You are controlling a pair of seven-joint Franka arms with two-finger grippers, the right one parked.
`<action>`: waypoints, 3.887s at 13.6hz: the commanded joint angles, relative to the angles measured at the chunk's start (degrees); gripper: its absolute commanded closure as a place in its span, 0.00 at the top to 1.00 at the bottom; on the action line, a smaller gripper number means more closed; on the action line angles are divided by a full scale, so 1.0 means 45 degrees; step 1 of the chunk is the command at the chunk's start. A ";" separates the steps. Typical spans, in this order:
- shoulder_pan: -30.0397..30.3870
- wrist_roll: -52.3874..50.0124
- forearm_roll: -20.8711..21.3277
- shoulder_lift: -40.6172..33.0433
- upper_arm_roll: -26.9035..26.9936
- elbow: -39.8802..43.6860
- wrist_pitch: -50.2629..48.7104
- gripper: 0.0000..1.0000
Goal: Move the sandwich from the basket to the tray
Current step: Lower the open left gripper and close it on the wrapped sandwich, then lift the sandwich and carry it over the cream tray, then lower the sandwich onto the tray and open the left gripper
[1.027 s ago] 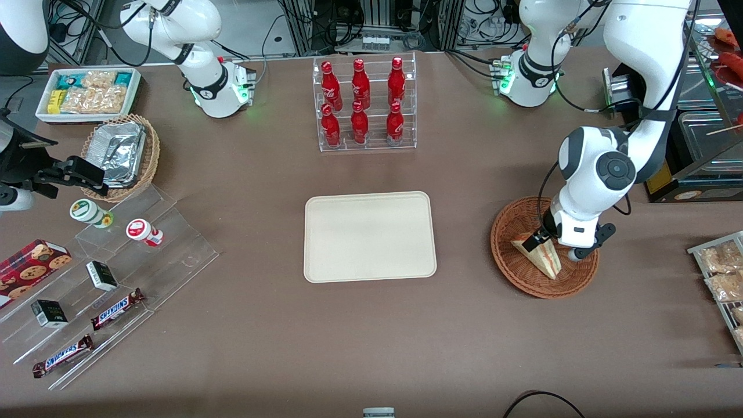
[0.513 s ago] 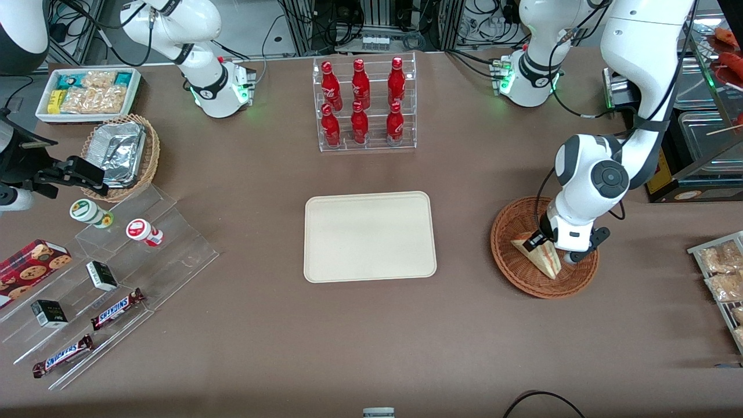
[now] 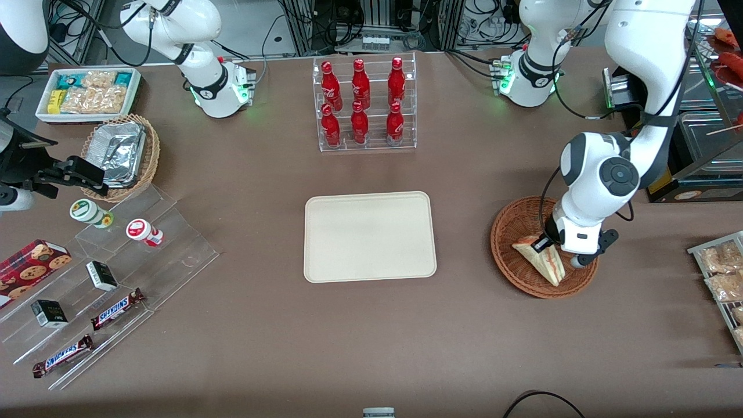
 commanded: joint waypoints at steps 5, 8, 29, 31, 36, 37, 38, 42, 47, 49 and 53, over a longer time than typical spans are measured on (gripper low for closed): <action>-0.1863 -0.0044 0.0527 -0.0314 -0.0106 0.3817 -0.4636 0.13; -0.3326 0.0016 0.0507 0.0154 -0.0107 0.4816 -0.5206 0.13; -0.8448 -0.1254 0.1250 0.5761 -0.0067 0.7962 -0.2492 0.13; -0.8877 -0.1312 0.1249 0.5839 -0.0009 0.7962 -0.2453 0.14; -0.9015 -0.1449 0.1288 0.6054 0.0011 0.7923 -0.2062 0.40; -0.9034 -0.1449 0.1288 0.6054 0.0030 0.7923 -0.2062 0.45; -0.9015 -0.1449 0.1288 0.6093 0.0030 0.7923 -0.2062 0.64; -0.8995 -0.1448 0.1288 0.5957 0.0050 0.7923 -0.2179 1.00; -0.8355 -0.1468 0.1191 0.4243 0.0069 0.7865 -0.3466 1.00; -0.7768 -0.1488 0.1094 0.3285 0.0069 0.7787 -0.4051 1.00; -0.6265 -0.1274 0.1074 0.1585 0.0050 0.7747 -0.6139 1.00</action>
